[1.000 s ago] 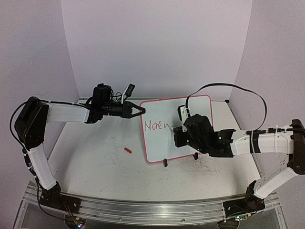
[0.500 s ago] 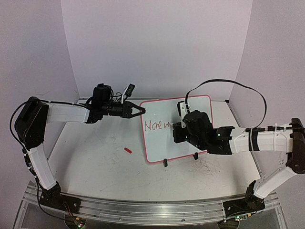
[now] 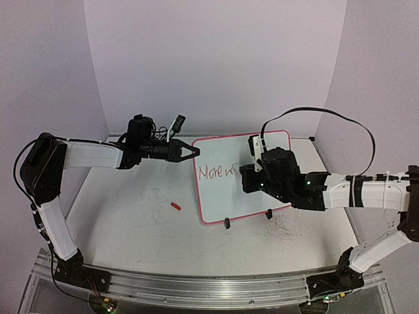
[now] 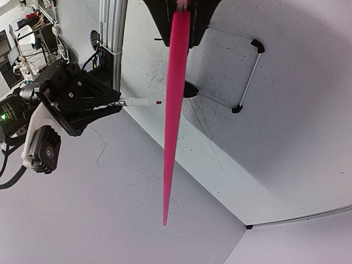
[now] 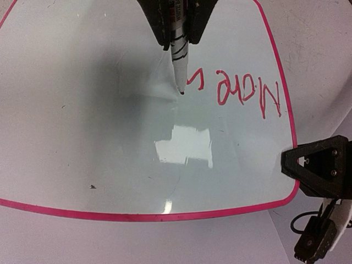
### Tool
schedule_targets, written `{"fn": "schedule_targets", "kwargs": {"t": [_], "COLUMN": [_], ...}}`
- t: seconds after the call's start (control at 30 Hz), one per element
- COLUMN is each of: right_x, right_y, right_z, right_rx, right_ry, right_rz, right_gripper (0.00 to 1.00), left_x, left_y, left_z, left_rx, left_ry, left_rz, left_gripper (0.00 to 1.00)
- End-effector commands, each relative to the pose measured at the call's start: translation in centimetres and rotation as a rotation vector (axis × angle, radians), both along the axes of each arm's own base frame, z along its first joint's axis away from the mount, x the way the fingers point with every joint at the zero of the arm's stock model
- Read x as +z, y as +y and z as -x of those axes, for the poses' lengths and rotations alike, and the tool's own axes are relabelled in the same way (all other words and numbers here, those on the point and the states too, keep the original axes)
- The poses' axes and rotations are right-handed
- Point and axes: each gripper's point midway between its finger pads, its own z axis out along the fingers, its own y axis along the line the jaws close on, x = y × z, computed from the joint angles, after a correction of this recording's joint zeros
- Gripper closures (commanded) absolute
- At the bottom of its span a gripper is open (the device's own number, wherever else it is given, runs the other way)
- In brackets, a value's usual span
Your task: Write a sentence on the whiteboard
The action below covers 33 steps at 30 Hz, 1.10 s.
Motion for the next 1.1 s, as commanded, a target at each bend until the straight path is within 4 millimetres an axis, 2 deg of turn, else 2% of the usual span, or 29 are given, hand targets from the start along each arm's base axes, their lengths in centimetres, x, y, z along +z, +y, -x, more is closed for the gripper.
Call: {"fn": "schedule_targets", "kwargs": {"t": [0.0,0.37,0.53,0.8,1.07], "right_x": [1.1,0.3,0.2,1.1,-0.4], "right_y": [0.1,0.4,-0.2,-0.9,-0.5], "right_z": [-0.8,-1.6,-2.0,-0.2,0.4], "right_rx": [-0.007,-0.022,-0.06,-0.005,0.027], "right_ry": [-0.02,-0.018,-0.03,-0.012,0.03], "right_rz": [-0.039,-0.015,0.005,-0.04,-0.049], "right_gripper": [1.0,1.0,1.0,1.0,1.0], "left_x": [-0.2,-0.1,-0.1,-0.1,-0.1], "left_y": [0.0,0.0,0.0,0.0,0.0], "left_z": [0.0,0.1,0.0,0.0,0.0], "left_rx": [0.009,0.005,0.006,0.006,0.009], "left_ry": [0.025,0.025,0.025,0.024,0.023], "left_rz": [0.0,0.002,0.001,0.002,0.001], "left_gripper": [1.0,1.0,1.0,1.0,1.0]}}
